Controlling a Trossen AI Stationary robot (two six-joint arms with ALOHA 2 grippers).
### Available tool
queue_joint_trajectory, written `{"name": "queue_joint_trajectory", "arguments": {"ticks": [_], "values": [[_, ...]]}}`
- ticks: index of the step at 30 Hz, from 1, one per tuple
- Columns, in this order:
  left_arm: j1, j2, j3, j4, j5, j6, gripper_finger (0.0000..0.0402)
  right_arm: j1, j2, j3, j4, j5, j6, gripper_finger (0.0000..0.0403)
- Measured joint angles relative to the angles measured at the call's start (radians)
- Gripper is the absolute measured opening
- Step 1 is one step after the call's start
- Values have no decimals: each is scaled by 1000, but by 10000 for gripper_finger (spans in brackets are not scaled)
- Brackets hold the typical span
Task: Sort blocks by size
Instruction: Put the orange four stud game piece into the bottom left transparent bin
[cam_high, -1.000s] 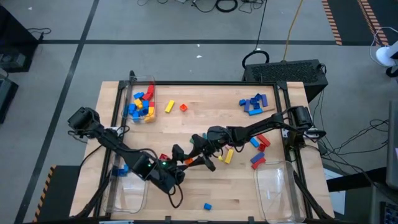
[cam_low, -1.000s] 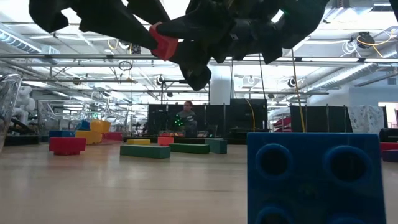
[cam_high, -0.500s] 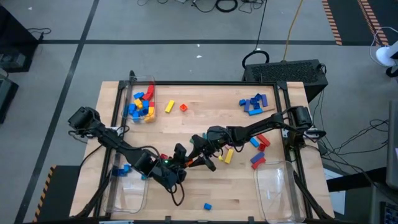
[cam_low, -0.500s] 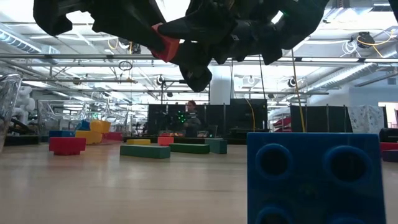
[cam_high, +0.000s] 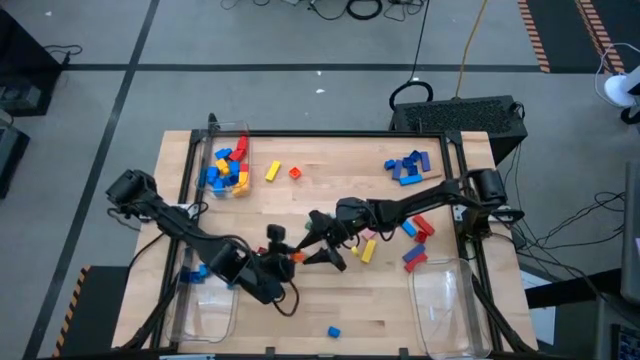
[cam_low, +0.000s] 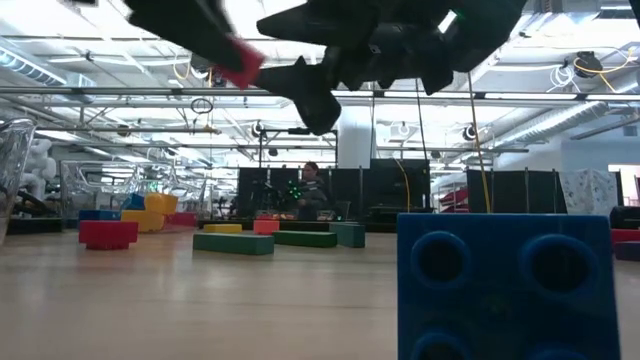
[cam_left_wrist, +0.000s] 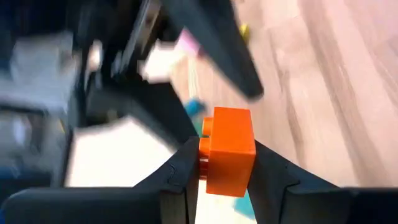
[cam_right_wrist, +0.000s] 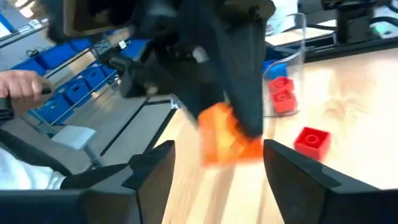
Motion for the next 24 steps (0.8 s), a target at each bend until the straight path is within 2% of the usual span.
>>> {"name": "queue_joint_trajectory", "arguments": {"ticks": [3, 7, 9, 13, 15, 24], "values": [[-11, -18, 39, -194, 28, -283, 101, 4, -29, 1, -57, 65, -4, 234], [-21, -35, 122, -462, 180, -629, 103, 12, -48, 2, -204, 231, -55, 235], [-39, -36, 153, -561, 261, -743, 103, 14, -48, 1, -248, 281, -67, 235], [-94, -36, 180, -726, 431, -902, 103, 16, -49, 1, -285, 291, -73, 235], [-130, -36, 180, -778, 482, -982, 104, 19, -48, 1, -311, 297, -78, 235], [-285, -36, 161, -822, 516, -1161, 104, 36, -48, 1, -327, 303, -92, 235]]}}
